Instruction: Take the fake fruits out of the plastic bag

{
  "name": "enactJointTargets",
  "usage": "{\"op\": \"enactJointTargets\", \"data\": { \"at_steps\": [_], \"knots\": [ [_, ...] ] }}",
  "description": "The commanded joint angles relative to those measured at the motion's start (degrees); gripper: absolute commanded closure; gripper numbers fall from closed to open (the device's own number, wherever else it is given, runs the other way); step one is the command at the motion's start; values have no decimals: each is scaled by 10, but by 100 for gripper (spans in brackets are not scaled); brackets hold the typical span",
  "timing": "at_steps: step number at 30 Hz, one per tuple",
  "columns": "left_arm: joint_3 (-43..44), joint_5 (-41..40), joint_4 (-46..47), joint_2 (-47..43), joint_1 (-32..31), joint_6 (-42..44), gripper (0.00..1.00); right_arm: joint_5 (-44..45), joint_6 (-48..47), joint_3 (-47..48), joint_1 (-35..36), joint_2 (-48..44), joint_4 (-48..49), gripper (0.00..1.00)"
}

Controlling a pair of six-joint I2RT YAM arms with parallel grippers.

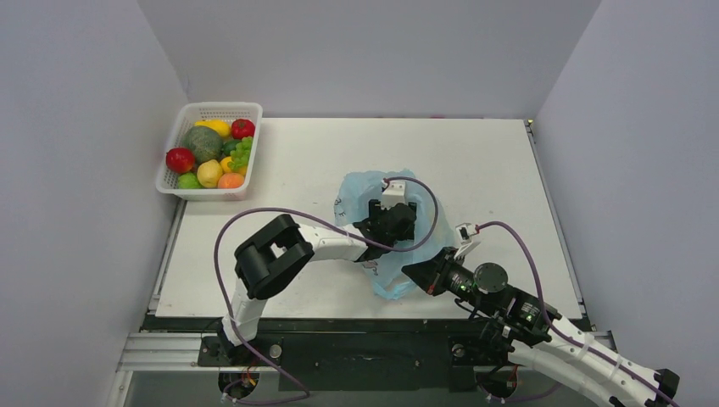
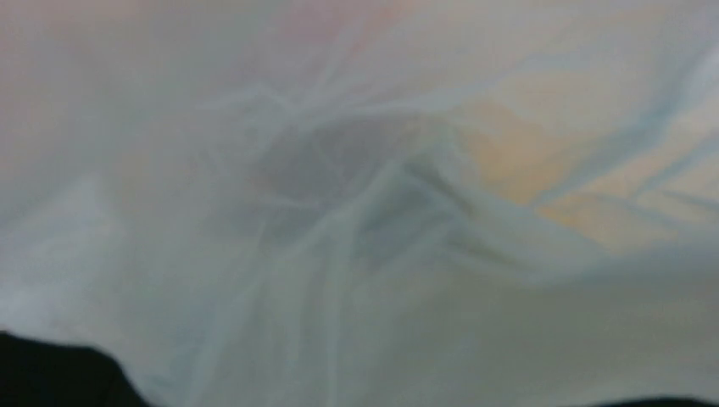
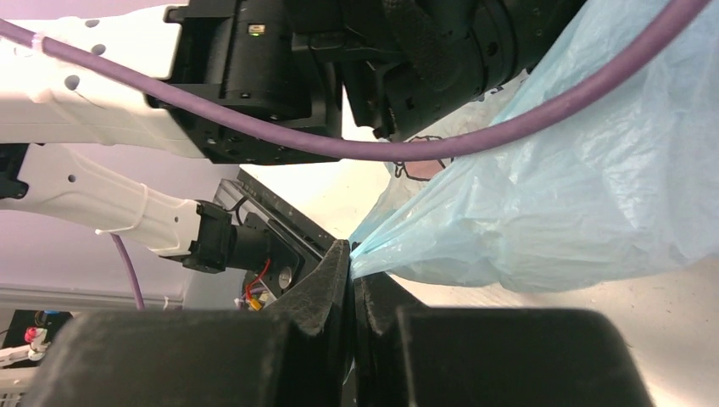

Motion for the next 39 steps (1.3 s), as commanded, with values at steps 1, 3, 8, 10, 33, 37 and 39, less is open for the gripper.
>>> {"op": "enactJointTargets", "data": {
  "at_steps": [1,3,8,10,33,37,39],
  "knots": [
    [8,-27,73,19,6,41,35,-8,-6,24,-1,-6,11,100],
    [-14,-40,115,8,4,51,41,-7,-7,24,-1,-6,7,100],
    [-60,-82,169,-34,-6,66,74,5,-16,28,-1,-12,-14,100],
    [-84,-96,180,-61,-10,71,88,14,-22,28,-1,-11,-22,100],
    [-268,330,-141,-614,-16,-104,100,108,-166,82,-5,62,-62,100],
    [-197,213,-341,-684,14,-82,100,97,-163,77,-5,51,-64,100],
    [-163,165,-416,-703,55,-66,100,97,-162,72,-5,47,-64,100]
  ]
}}
